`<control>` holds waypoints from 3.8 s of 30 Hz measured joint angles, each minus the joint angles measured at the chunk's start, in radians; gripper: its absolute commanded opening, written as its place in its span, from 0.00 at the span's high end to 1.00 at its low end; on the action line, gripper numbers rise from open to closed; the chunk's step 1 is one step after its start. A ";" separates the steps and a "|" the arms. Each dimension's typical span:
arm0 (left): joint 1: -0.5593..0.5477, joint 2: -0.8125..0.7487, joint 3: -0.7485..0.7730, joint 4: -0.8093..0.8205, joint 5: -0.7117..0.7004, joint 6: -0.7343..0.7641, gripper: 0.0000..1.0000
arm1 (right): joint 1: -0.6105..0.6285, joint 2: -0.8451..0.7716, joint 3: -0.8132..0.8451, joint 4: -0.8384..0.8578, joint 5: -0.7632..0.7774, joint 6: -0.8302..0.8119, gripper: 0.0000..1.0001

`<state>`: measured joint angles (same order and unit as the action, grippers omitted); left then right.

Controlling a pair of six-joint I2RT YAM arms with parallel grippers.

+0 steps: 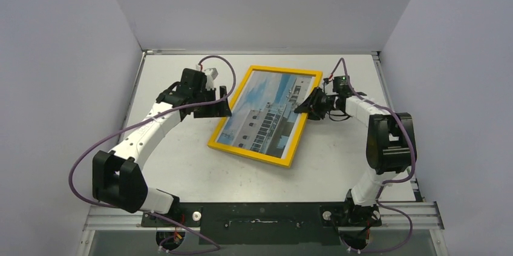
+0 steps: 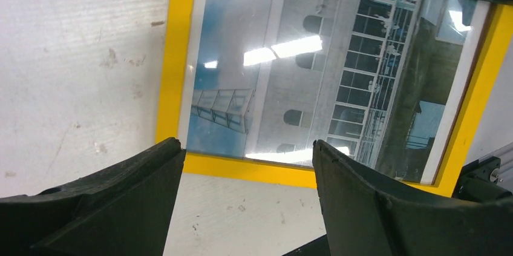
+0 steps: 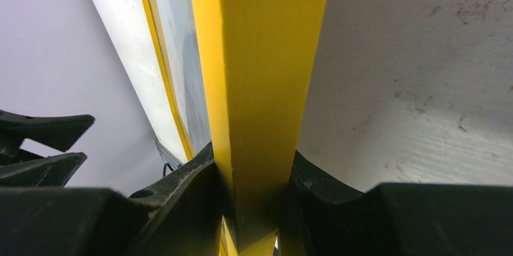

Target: Put the photo into the frame

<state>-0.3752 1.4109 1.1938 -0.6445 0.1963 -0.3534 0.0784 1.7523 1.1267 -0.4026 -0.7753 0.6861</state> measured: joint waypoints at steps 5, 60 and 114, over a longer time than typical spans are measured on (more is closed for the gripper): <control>0.064 0.028 -0.058 -0.009 0.017 -0.056 0.24 | 0.057 -0.026 -0.173 0.278 0.033 0.167 0.80; 0.216 0.002 -0.476 0.185 -0.110 -0.272 0.12 | 0.013 0.455 0.486 0.238 0.387 -0.089 0.18; 0.253 0.426 0.278 0.084 -0.031 -0.114 0.03 | 0.048 -0.490 -0.107 -0.131 0.640 -0.003 0.24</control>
<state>-0.1226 1.8370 1.4723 -0.5602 0.1658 -0.4675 0.1261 1.2625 1.0199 -0.5335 -0.1352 0.6834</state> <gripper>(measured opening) 0.962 0.752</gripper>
